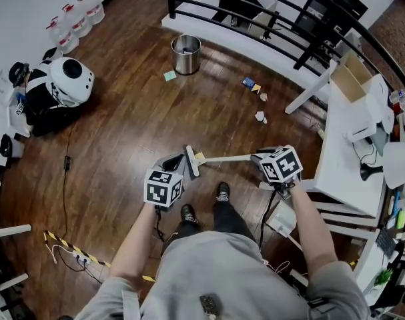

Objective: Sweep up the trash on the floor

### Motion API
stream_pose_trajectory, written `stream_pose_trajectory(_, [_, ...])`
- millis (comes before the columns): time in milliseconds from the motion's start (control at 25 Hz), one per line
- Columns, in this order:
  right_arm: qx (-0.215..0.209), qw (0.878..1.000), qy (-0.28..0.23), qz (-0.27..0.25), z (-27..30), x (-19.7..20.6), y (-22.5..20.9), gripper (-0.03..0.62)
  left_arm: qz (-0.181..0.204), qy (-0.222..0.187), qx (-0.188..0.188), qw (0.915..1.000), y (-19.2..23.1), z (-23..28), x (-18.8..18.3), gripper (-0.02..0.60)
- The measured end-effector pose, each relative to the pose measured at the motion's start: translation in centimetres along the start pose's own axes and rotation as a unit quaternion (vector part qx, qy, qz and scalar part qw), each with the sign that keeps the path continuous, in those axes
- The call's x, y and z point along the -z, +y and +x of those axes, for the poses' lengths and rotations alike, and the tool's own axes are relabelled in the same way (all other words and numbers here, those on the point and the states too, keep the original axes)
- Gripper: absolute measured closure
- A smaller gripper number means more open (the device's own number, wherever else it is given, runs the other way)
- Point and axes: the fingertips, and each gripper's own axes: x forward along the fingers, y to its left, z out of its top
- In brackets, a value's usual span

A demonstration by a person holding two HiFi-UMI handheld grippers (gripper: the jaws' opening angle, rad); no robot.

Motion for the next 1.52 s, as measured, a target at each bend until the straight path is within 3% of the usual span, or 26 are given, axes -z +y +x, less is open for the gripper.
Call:
stream_pose_trajectory(320, [-0.014, 0.999, 0.010, -0.027, -0.6, -2.2, -11.3, 0.497, 0.003, 0.005, -0.010, 0.9999, -3.5, 7.9, -5.2, 0.575])
stream_pose_trajectory(600, [0.025, 0.998, 0.013, -0.052, -2.5, -4.1, -21.4, 0.497, 0.009, 0.000, -0.017, 0.9998, -6.4, 12.7, -9.3, 0.575])
stream_pose_trajectory(840, [0.053, 0.998, 0.005, -0.023, -3.4, -4.5, -27.6, 0.497, 0.016, 0.003, -0.014, 0.9998, -7.3, 15.6, -11.5, 0.575])
stream_pose_trajectory(1240, [0.029, 0.999, -0.039, 0.021, -4.5, -7.3, -27.9, 0.497, 0.033, 0.010, -0.009, 0.9994, -5.8, 17.7, -14.2, 0.575])
stream_pose_trajectory(1520, [0.018, 0.996, -0.079, 0.035, -1.8, -13.6, -24.2, 0.497, 0.034, 0.009, -0.015, 0.9993, 0.1, 16.5, -15.2, 0.575])
